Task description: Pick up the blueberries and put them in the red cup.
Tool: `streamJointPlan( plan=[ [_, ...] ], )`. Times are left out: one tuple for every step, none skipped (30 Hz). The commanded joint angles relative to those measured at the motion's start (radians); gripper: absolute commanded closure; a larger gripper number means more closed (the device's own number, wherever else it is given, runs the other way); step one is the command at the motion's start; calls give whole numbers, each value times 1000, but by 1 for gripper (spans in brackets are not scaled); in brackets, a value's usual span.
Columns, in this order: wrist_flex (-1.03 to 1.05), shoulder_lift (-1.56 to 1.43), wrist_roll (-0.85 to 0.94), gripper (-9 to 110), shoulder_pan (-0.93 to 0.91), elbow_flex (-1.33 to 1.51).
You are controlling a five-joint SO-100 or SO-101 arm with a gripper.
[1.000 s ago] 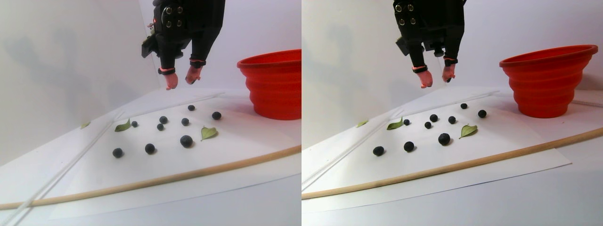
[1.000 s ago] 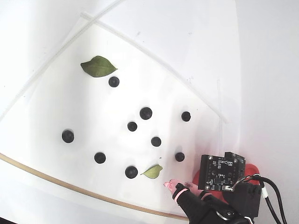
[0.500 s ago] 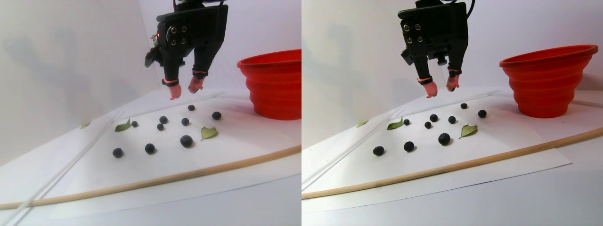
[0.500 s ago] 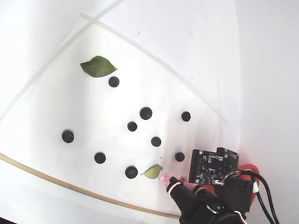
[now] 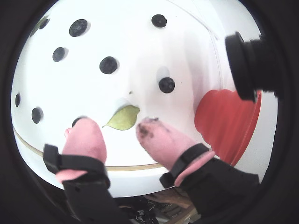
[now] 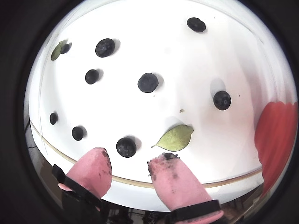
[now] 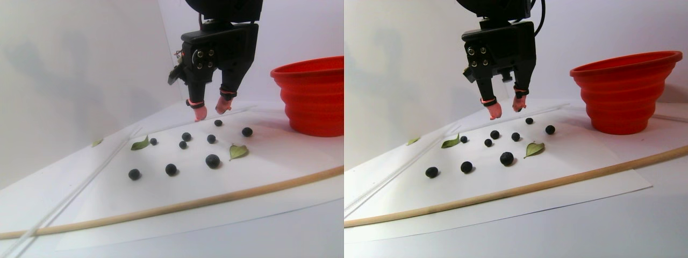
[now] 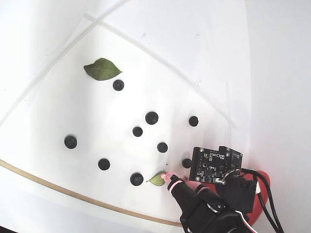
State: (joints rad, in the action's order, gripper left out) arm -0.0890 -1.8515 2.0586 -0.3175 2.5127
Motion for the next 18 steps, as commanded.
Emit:
streamJointPlan(
  plan=[
    [-51, 23, 15, 85, -12, -60],
    [-55, 31, 17, 85, -12, -63],
    [-66, 41, 17, 85, -14, -67],
    [-77, 51, 18, 85, -14, -72],
    [-81, 60, 18, 85, -14, -77],
    [-86, 71, 20, 85, -15, -83],
    [-94, 81, 20, 85, -15, -89],
    [-98, 92, 20, 85, -15, -95],
    [-109, 104, 20, 84, -17, -101],
    [-120, 117, 20, 84, -17, -107],
    [-124, 129, 20, 84, -17, -115],
    [-129, 141, 20, 84, -17, -124],
    [-133, 153, 20, 84, -17, -132],
    [-140, 163, 20, 83, -15, -138],
    [-147, 173, 20, 83, -14, -143],
    [-158, 186, 20, 83, -12, -147],
    [-166, 195, 21, 83, -12, -149],
    [-175, 204, 23, 83, -11, -152]
  ],
)
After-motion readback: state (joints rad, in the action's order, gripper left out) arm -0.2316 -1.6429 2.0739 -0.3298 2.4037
